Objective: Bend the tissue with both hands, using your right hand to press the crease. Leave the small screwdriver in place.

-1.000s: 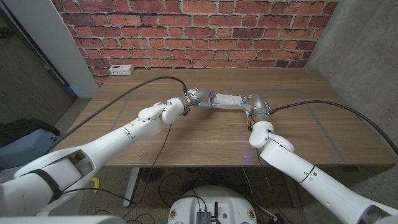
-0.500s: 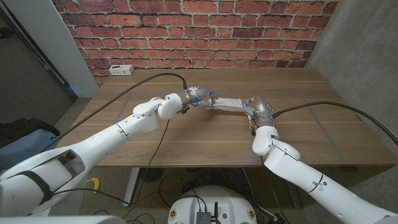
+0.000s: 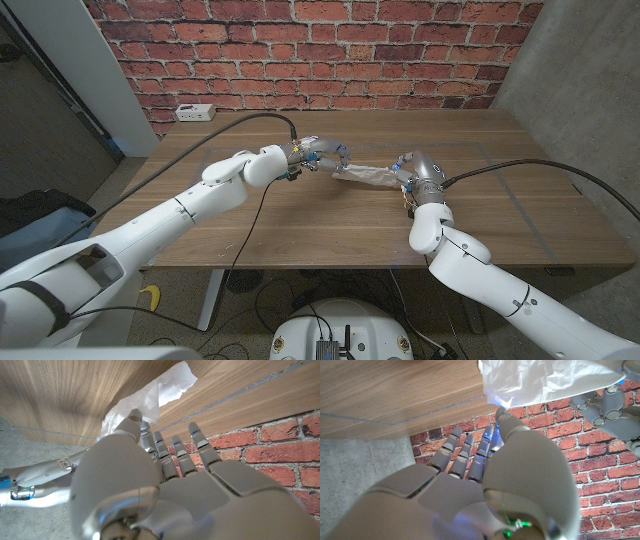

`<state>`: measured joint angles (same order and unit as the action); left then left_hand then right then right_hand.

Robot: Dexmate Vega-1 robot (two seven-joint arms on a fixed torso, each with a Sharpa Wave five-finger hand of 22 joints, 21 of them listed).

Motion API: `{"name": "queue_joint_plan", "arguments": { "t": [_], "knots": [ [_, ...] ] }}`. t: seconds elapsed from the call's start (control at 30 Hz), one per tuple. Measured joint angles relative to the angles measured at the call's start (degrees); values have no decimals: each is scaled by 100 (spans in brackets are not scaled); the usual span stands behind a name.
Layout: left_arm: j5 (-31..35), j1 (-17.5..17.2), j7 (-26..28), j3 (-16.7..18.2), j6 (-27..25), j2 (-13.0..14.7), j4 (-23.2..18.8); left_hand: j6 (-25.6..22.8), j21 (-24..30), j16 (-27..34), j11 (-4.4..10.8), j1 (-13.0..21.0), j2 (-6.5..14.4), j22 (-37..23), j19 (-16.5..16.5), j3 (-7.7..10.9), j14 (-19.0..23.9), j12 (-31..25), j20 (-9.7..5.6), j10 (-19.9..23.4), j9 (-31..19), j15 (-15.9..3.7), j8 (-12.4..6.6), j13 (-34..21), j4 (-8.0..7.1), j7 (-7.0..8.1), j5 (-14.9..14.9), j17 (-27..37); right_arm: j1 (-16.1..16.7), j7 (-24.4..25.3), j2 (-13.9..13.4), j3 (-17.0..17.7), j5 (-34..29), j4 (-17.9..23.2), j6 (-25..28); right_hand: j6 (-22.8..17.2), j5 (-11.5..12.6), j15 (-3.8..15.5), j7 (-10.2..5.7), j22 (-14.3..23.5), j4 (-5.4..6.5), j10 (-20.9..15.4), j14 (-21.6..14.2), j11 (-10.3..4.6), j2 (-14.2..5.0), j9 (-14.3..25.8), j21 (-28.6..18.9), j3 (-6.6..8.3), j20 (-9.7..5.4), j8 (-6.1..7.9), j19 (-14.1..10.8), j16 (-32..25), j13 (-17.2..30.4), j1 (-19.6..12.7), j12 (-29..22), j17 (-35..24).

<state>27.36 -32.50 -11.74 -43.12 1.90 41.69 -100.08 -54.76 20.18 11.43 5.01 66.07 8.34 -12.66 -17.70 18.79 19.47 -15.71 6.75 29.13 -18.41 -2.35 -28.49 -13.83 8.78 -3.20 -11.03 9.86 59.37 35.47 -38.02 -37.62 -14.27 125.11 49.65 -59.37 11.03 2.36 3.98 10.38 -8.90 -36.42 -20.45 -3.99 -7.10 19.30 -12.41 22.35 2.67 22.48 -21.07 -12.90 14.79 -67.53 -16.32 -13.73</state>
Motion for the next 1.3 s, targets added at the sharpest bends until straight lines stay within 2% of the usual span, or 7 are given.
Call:
{"name": "queue_joint_plan", "arguments": {
  "t": [0.13,0.47,0.93,1.1,1.2,1.23,1.3],
  "knots": [
    [0,1,0,61,0,8,0,1,39,0,-30,0,-1,0,0,35,11,0,0,30,11,10,15,0,-5,-1,2,0,0,-87,0,0,-80,0,13,-21,-23,0,-21,0,17,0,0,0,14,0,0,17,0,4,0,0,26,45,0,0],
    [-496,213,-369,105,-54,-118,373,11,61,1,-13,-1,-2,1,-32,54,63,0,-32,73,37,19,23,0,13,-13,-24,1,-588,-416,33,-234,-170,-332,-35,-20,-23,0,-20,1,4,21,0,-21,15,0,0,84,0,4,0,22,26,90,0,0],
    [-779,949,-609,-217,83,-605,1630,2,84,-34,-42,-1,-4,-27,-31,105,125,0,-32,102,18,17,50,28,20,-44,-25,1,-1196,-894,183,-423,-161,-1013,-99,-19,-45,0,-19,1,-7,41,-1,-42,49,0,0,182,0,0,-1,22,25,122,-1,1],
    [-729,1308,-593,-468,239,-902,2267,2,128,-34,-20,-1,-4,-27,-52,105,143,0,-52,123,43,-1,66,28,20,-44,-24,1,-1356,-1001,218,-461,-123,-1255,-103,-19,-45,0,-19,1,-4,41,-1,-42,68,3,0,219,-1,-13,-1,22,25,142,-1,1],
    [-714,1396,-577,-533,304,-983,2435,2,155,-34,-50,-1,-4,-27,-95,104,167,0,-49,153,63,-19,82,27,20,-44,-24,1,-1424,-1028,225,-473,-108,-1382,-117,-19,-45,0,-19,1,-4,52,-1,-31,54,3,0,219,-1,-14,-1,22,25,160,-1,-3],
    [-709,1565,-559,-646,348,-1141,2764,2,171,-34,-39,-1,-4,-27,-113,104,199,0,-31,165,63,-7,99,28,20,-45,-24,1,-1438,-1028,226,-475,-108,-1405,-117,-19,-45,0,-19,1,-4,52,-1,-30,59,4,0,219,-1,-15,-1,22,24,198,-1,-19],
    [-707,1620,-541,-684,377,-1196,2874,2,172,-34,-30,-1,-4,-27,-146,104,205,0,-64,174,71,-1,108,27,20,-45,-24,1,-1507,-1106,228,-485,-59,-1515,-175,-19,-45,0,-19,1,13,54,-1,-33,53,4,0,249,-1,-19,-1,22,25,204,-1,-27]
  ]
}}
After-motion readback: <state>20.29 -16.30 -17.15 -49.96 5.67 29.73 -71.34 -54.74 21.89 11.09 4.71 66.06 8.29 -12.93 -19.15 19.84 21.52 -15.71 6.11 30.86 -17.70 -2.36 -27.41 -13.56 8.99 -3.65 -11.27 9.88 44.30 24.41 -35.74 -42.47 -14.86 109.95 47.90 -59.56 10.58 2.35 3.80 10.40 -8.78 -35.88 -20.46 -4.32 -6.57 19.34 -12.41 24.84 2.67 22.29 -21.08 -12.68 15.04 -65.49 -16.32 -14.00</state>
